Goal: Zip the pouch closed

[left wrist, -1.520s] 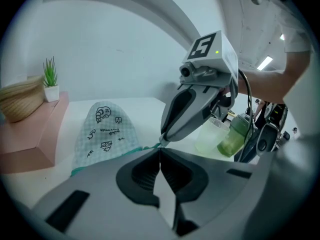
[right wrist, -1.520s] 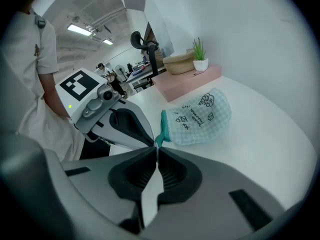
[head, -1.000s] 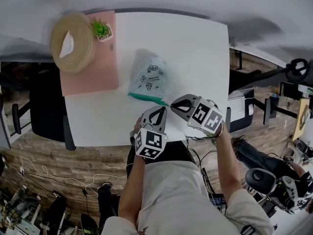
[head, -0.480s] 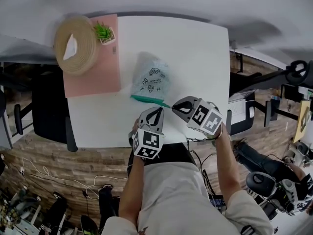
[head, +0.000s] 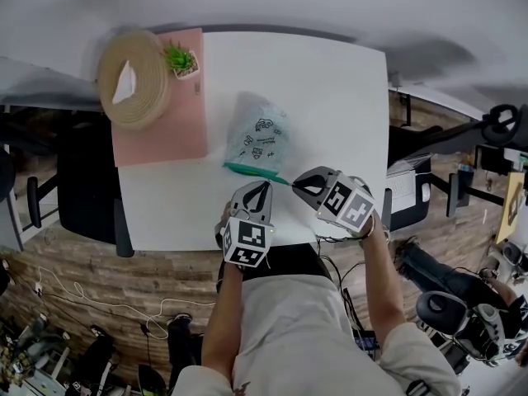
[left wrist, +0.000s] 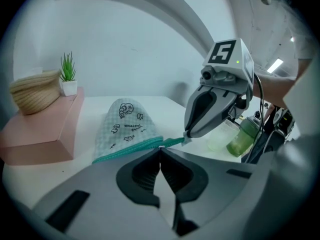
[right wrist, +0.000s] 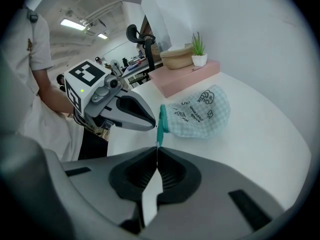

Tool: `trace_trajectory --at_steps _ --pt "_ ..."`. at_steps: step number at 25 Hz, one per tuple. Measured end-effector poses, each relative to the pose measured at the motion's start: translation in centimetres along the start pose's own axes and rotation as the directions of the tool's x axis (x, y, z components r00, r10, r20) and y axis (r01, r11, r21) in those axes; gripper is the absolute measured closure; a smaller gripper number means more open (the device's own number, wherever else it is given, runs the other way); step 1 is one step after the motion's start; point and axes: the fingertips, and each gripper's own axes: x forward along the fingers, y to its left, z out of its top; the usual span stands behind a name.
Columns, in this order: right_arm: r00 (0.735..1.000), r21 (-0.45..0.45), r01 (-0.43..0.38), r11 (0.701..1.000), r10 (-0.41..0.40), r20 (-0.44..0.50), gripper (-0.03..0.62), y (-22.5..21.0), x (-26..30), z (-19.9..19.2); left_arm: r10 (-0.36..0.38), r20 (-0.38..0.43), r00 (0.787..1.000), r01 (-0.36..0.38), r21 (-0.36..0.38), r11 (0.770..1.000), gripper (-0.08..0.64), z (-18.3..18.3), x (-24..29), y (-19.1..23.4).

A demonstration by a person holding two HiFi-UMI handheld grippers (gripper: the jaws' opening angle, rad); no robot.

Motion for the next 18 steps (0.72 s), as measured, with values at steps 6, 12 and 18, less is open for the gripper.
trace_trajectory --at_steps 6,12,18 --pt "0.999 0.002 0.031 1.0 -0.031 -0.021 0.588 -0.3 -0.3 -0.6 0.059 -0.011 0.998 -0.06 -0.043 0.997 0.562 -0.8 -0.4 2.7" --pt "0.999 0.007 0.045 0.999 -0.045 -0.027 0.588 -0.4 -0.4 -0.7 0.098 -0.02 0.995 -0.099 -0.05 0.994 0.561 -1.0 -0.6 4.1" --pt "0.998 0.017 0.06 0.998 -0.059 -0.031 0.588 -0.7 -0.6 -1.0 0.124 -0.032 0.992 -0.126 -0.055 0.991 0.561 -1.6 -1.1 6.0"
